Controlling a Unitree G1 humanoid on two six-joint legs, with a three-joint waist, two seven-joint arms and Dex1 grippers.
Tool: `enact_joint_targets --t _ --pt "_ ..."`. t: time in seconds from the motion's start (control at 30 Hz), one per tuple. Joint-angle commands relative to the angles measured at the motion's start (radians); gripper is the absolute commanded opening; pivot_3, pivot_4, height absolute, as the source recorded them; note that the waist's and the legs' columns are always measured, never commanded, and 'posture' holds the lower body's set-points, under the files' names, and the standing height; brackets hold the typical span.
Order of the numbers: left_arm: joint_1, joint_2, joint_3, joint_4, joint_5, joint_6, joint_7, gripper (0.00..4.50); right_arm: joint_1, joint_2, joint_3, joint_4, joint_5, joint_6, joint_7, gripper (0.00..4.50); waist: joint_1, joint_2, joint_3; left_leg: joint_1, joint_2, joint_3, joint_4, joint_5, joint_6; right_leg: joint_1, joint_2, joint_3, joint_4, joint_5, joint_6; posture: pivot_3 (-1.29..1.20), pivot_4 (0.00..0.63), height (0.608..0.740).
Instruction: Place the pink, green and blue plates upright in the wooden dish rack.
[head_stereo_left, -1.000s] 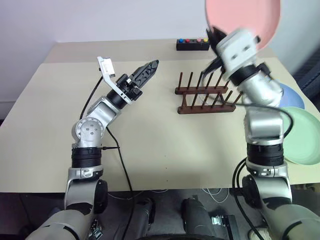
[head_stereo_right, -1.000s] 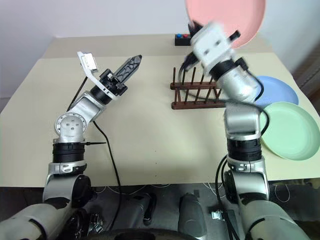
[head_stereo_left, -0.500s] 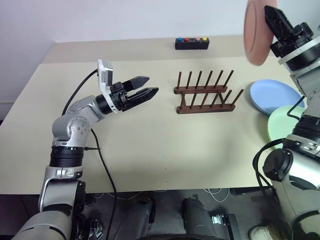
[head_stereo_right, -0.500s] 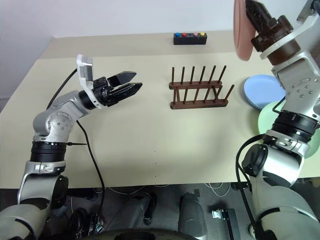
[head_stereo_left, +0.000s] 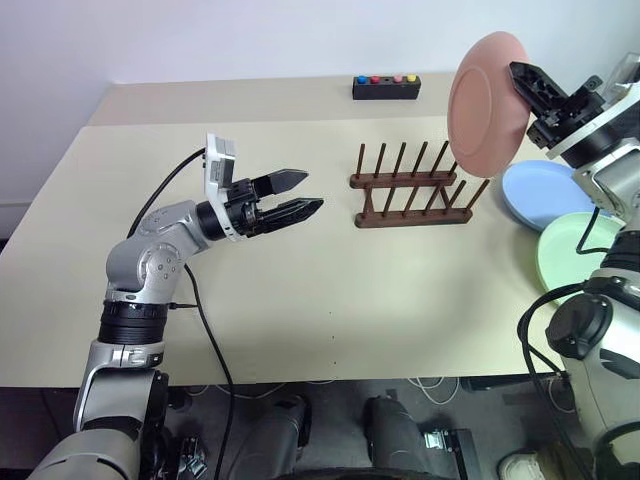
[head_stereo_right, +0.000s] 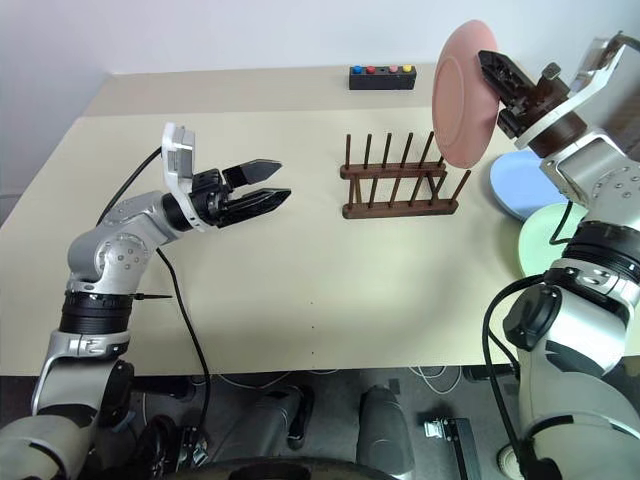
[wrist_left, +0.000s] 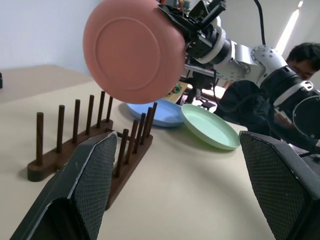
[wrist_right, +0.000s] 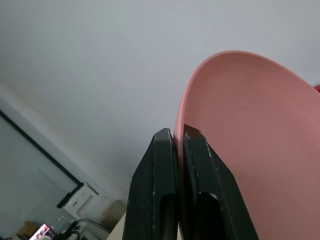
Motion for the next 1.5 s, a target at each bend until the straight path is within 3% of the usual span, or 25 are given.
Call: enact_joint_targets --t 0.03,0.63,0.77,0.97,1.1,1.5 --pt "0.000 0.002 0.015 -0.041 -0.002 -0.005 -0.005 3.97 -0.041 -0.029 -0.043 0.012 0.035 -0.003 -0.008 0.00 0.001 0.000 0.000 0.000 0.000 0.000 0.000 0.000 0.000 0.000 0.000 0.000 0.000 0.000 0.000 0.00 0.150 0.740" --pt "0.000 -0.002 0.014 -0.029 0.025 -0.020 -0.009 3.97 -0.012 -0.037 -0.055 0.153 -0.034 -0.063 -0.044 0.00 0.003 0.000 0.000 0.000 0.000 0.000 0.000 0.000 0.000 0.000 0.000 0.000 0.000 0.000 0.000 0.00 0.150 0.740" --pt "0.002 0.000 0.017 -0.029 0.029 -0.020 -0.012 4.04 -0.007 -0.040 -0.055 0.164 -0.031 -0.040 -0.029 1.33 0.003 0.000 0.000 0.000 0.000 0.000 0.000 0.000 0.000 0.000 0.000 0.000 0.000 0.000 0.000 0.00 0.150 0.740" --pt "0.002 0.001 0.022 -0.022 0.035 -0.022 -0.017 4.04 -0.001 -0.039 -0.054 0.153 -0.027 -0.021 -0.007 4.46 0.002 0.000 0.000 0.000 0.000 0.001 0.000 0.000 0.000 0.000 0.000 0.000 0.000 0.000 0.000 0.00 0.150 0.740" --pt "-0.003 -0.002 0.022 -0.014 0.037 -0.023 -0.017 4.04 0.013 -0.046 -0.022 0.124 -0.054 -0.042 0.028 4.46 0.002 0.000 0.000 0.000 0.000 0.001 0.000 0.000 0.000 0.000 0.000 0.000 0.000 0.000 0.000 0.00 0.150 0.740" --pt "-0.017 -0.004 0.019 0.006 0.038 -0.024 -0.028 4.04 0.087 -0.036 0.040 -0.040 -0.177 -0.378 0.103 4.46 0.002 0.000 0.000 0.000 0.000 0.001 0.001 0.000 0.000 0.000 0.000 0.000 0.000 0.000 0.000 0.00 0.150 0.740"
